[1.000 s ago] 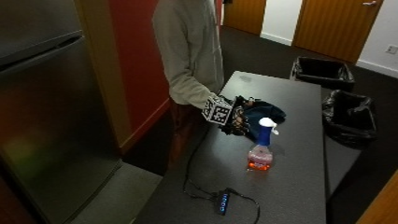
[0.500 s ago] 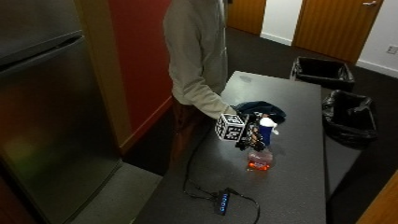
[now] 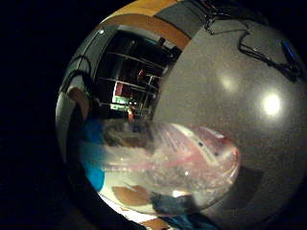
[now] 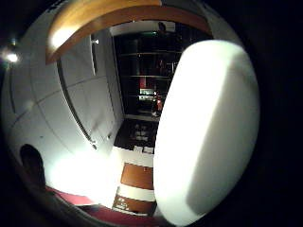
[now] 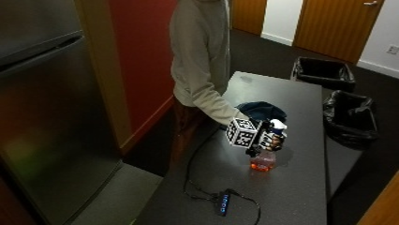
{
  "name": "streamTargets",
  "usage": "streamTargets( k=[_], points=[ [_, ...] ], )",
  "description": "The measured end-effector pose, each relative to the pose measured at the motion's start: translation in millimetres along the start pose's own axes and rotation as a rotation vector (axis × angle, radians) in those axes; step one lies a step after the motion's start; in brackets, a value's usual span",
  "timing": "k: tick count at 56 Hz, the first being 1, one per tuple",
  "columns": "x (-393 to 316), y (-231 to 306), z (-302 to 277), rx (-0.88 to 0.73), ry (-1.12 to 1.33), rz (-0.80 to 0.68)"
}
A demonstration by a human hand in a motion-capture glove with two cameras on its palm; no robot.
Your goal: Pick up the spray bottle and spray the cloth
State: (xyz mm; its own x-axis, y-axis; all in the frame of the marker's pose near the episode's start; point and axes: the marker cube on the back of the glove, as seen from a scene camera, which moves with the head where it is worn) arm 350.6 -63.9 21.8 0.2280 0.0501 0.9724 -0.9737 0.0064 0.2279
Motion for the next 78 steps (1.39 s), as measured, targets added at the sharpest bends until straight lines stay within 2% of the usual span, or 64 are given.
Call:
streamTargets(
  k=[7,18,26,33,46,59,62,66,71,78],
  points=[
    [-4.8,-8.3,11.2,-0.079,0.056,-0.035],
    [-31.2,2.4,34.5,-0.351,0.221,-0.195],
    [-61.5,24.7,51.0,-0.605,0.417,-0.331],
    [-107.7,48.2,52.1,-0.842,0.459,-0.36],
    [-137.6,91.3,54.0,-0.962,0.897,-0.695],
    [-136.6,135.4,62.5,-1.083,1.257,-0.913],
    [-130.9,145.6,67.5,-1.056,1.33,-0.919],
    [-118.8,151.2,73.4,-0.934,1.479,-0.863],
    [-107.4,166.3,69.2,-1.12,1.405,-0.951],
    [-96.6,181.2,67.8,-1.16,1.381,-0.951]
  ],
)
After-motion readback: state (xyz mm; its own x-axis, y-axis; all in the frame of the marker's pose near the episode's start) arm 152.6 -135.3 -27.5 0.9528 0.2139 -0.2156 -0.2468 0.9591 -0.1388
